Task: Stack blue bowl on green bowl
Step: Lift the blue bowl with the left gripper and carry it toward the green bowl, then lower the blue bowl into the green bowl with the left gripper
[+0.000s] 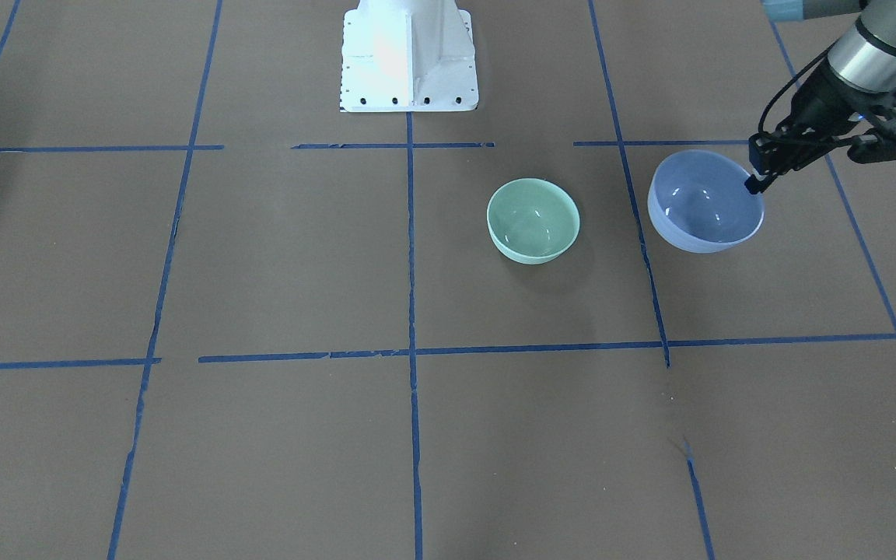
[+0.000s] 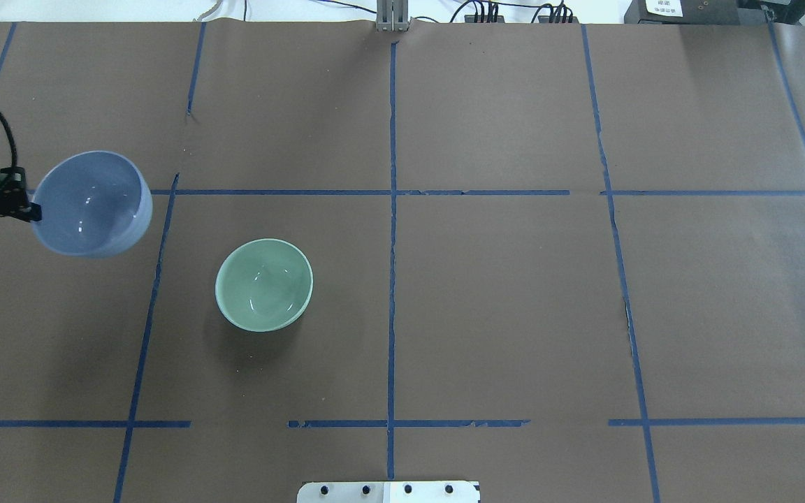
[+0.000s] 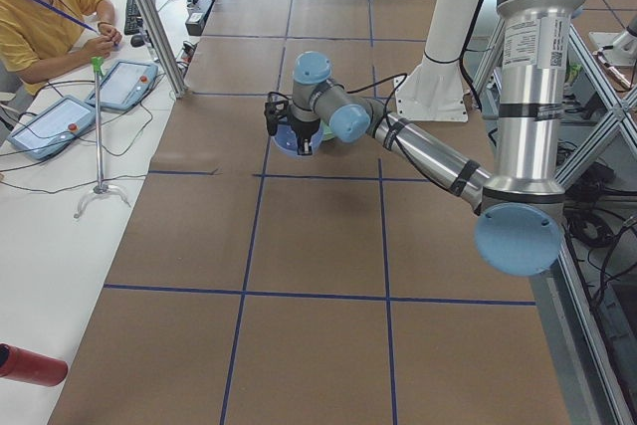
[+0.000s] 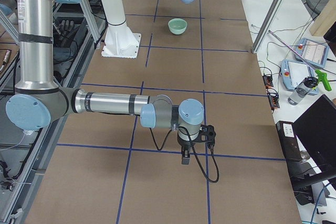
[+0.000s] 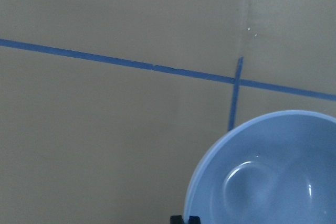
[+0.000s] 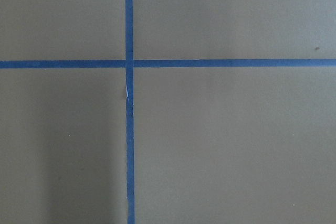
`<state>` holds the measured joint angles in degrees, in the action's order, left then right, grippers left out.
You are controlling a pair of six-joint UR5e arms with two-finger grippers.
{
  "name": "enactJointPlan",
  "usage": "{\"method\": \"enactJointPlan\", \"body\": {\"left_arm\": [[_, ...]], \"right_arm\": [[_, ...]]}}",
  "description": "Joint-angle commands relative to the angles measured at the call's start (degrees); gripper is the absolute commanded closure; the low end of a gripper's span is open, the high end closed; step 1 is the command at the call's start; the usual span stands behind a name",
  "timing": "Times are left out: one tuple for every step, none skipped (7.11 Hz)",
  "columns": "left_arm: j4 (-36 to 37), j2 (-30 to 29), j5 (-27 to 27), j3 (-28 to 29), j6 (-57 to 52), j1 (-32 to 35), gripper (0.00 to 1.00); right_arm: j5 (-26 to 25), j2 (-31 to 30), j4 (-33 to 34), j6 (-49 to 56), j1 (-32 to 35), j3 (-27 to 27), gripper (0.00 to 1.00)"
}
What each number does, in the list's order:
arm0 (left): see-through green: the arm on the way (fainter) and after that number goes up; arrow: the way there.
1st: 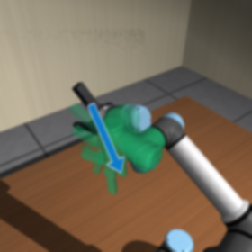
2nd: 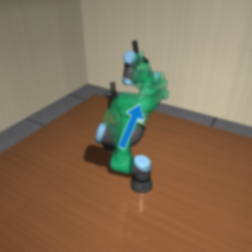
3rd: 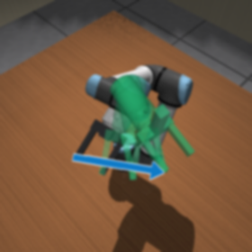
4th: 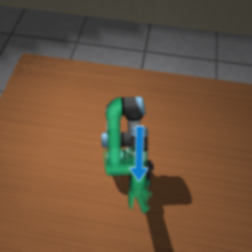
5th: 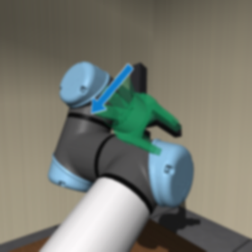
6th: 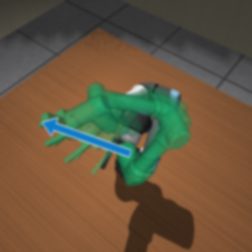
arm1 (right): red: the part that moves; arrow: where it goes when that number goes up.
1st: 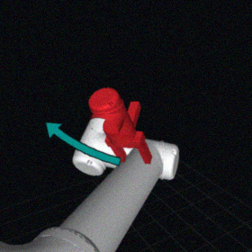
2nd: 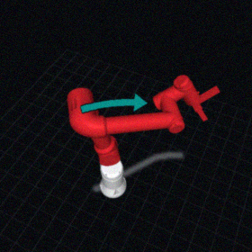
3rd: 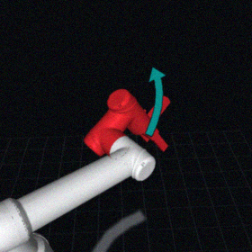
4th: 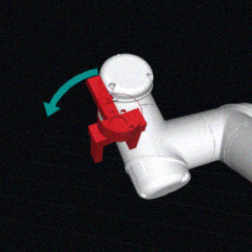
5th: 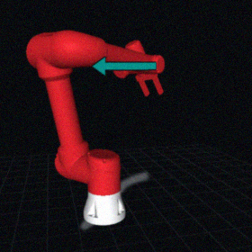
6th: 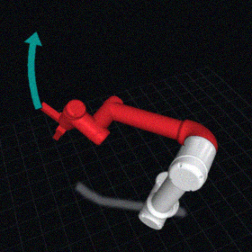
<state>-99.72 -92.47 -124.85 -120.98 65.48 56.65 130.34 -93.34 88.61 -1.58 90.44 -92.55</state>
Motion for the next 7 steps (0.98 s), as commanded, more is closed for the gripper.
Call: {"method": "enactJointPlan", "body": {"left_arm": [[1.37, -4.99, 6.87, -0.31, 14.09, -10.46, 1.00], [1.63, -7.09, 8.38, -0.13, 16.93, -13.64, 1.00], [1.72, -8.24, 10.13, 0.13, 18.61, -16.89, 1.00], [1.72, -8.86, 10.93, 0.57, 19.93, -18.93, 1.00], [1.72, -9.13, 12.77, 1.70, 20.82, -20.95, 1.00], [1.72, -10.09, 13.40, 3.54, 21.35, -21.49, 1.00], [1.64, -11.49, 13.49, 5.47, 21.53, -22.37, 1.00]], "right_arm": [[0.00, 0.00, -0.01, 0.00, 0.00, 0.00, 0.00], [0.09, 0.00, -0.01, 0.00, 0.00, 0.00, 0.00], [0.00, 0.00, -0.01, 0.00, 0.00, 0.00, 0.00], [0.09, 0.00, -0.01, 0.00, 0.00, 0.00, 0.00], [0.00, 0.00, 0.07, 0.00, 0.00, 0.00, 0.00], [0.09, 0.00, -0.01, 0.00, 0.00, 0.00, 0.00], [0.00, 0.00, -0.01, 0.00, 0.00, 0.00, 0.00]]}}
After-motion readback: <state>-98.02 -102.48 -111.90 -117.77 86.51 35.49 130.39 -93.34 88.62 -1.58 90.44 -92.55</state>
